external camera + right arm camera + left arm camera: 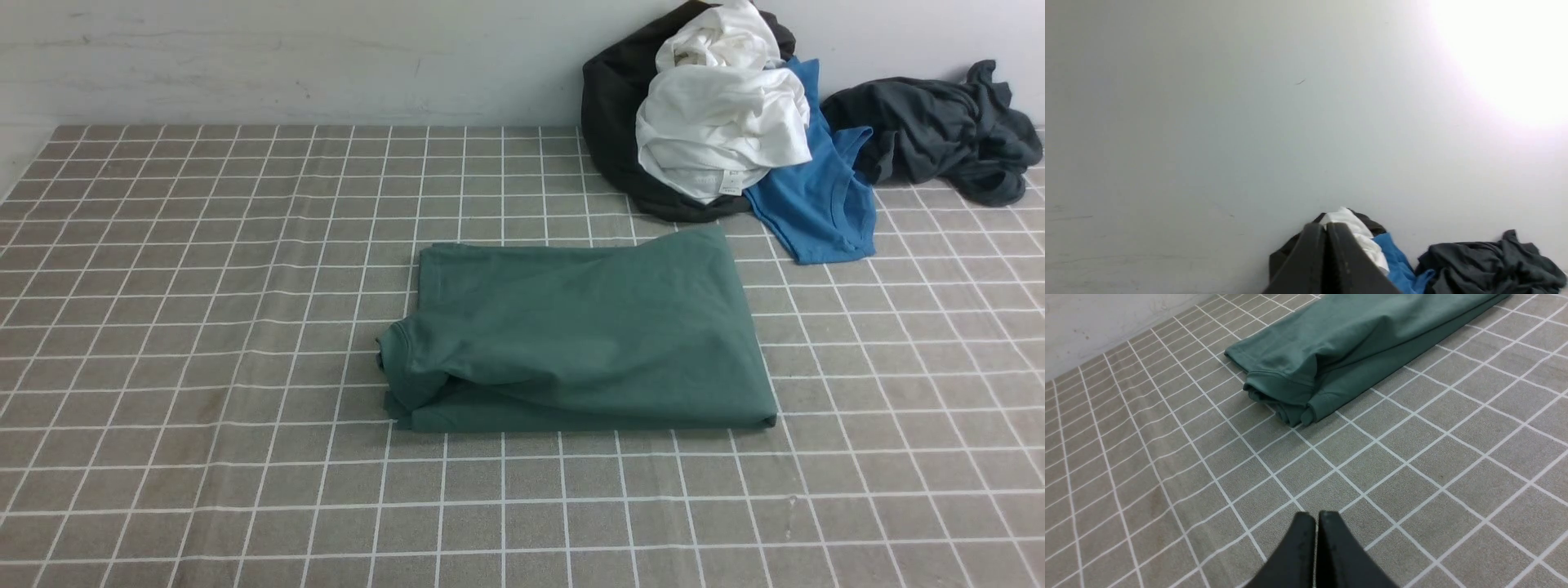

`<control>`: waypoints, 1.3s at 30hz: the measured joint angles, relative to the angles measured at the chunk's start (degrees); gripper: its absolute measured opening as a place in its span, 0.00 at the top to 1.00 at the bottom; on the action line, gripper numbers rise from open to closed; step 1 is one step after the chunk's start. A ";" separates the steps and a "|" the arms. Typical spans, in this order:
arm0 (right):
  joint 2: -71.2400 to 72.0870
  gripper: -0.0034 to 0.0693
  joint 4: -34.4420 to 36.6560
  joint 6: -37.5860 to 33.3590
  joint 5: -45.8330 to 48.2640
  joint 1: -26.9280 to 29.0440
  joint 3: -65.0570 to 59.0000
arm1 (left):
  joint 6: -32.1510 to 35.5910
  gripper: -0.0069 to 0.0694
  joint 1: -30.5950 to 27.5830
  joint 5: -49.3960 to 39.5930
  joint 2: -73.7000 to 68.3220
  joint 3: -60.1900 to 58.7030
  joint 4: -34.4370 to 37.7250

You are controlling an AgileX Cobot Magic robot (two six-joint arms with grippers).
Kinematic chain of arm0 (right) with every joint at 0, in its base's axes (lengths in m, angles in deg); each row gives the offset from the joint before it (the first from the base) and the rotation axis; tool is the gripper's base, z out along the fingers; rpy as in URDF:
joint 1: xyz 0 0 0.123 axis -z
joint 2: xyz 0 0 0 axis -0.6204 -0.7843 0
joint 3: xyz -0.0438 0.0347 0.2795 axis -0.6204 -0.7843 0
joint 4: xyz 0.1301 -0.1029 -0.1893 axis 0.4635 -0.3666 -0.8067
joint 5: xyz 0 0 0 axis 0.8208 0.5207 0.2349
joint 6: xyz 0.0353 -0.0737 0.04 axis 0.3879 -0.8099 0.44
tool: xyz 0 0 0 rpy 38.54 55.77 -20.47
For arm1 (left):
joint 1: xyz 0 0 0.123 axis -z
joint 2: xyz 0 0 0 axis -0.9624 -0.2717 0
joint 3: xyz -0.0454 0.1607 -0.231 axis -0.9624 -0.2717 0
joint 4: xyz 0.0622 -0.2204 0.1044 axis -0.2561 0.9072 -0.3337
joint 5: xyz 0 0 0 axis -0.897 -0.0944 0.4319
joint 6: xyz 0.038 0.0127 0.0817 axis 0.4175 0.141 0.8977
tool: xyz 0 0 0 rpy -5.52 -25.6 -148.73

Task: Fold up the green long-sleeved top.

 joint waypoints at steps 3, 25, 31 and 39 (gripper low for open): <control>0.23 0.97 8.03 -7.58 8.40 0.24 -0.02 | 0.06 0.92 0.00 0.00 0.00 0.00 -0.02; 0.23 0.97 -3.99 7.57 32.75 -2.67 0.22 | 0.10 0.92 0.00 0.00 0.00 0.00 -0.07; 0.23 0.97 -3.99 8.07 32.75 -2.84 0.22 | 0.10 0.92 0.00 0.00 0.00 0.00 -0.07; 0.23 0.97 -3.99 8.21 32.75 -2.84 0.22 | 0.10 0.92 0.00 0.00 0.00 0.00 -0.07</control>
